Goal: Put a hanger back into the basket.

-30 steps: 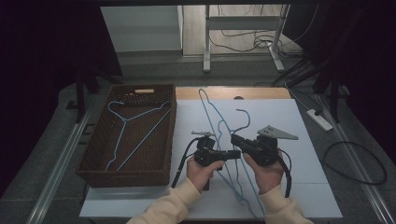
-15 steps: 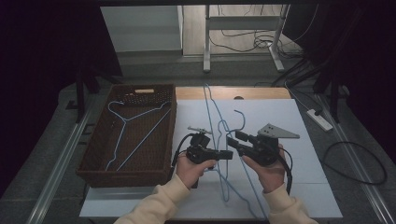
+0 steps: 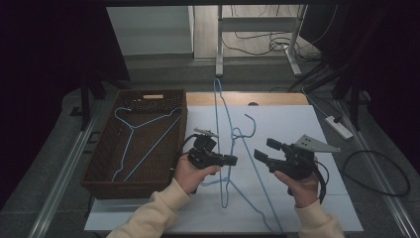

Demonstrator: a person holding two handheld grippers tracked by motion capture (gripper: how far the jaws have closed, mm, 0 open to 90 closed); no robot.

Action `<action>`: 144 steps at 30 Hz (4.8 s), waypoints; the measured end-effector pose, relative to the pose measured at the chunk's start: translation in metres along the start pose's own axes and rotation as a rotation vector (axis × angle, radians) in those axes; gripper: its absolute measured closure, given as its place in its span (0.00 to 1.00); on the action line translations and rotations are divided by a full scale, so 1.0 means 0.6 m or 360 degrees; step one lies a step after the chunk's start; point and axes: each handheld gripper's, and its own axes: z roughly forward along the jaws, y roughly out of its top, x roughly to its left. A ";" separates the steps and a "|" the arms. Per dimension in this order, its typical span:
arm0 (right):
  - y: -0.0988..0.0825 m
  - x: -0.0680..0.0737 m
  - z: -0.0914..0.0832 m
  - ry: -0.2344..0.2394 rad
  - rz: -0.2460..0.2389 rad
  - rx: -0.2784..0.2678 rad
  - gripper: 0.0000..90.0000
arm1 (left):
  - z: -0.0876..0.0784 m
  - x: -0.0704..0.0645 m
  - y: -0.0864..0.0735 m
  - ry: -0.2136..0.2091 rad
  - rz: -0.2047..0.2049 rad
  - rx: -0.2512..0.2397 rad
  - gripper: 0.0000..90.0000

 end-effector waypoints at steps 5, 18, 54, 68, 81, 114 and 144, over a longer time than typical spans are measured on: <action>-0.020 -0.028 -0.014 -0.0069 0.0050 0.0053 0.33 | -0.017 -0.004 0.013 -0.0022 0.0039 0.0077 0.96; -0.050 -0.059 -0.011 -0.0161 0.0081 0.0156 0.33 | -0.098 -0.004 0.047 -0.0037 0.0126 0.0174 0.96; -0.065 -0.060 0.008 -0.0191 0.0094 0.0239 0.34 | -0.331 0.164 0.029 0.0116 0.0054 0.0229 0.96; -0.070 -0.062 0.013 -0.0200 0.0095 0.0258 0.34 | -0.312 0.233 -0.021 0.0152 0.0020 0.0430 0.96; -0.072 -0.060 0.015 -0.0203 0.0093 0.0264 0.34 | -0.288 0.262 -0.043 0.0217 -0.0007 0.0615 0.96; -0.075 -0.061 0.020 -0.0215 0.0082 0.0283 0.34 | -0.284 0.311 -0.086 0.1019 -0.0234 0.0545 0.92; -0.074 -0.067 0.015 -0.0241 0.0068 0.0293 0.33 | -0.313 0.135 -0.114 0.0936 0.0210 -0.0158 0.35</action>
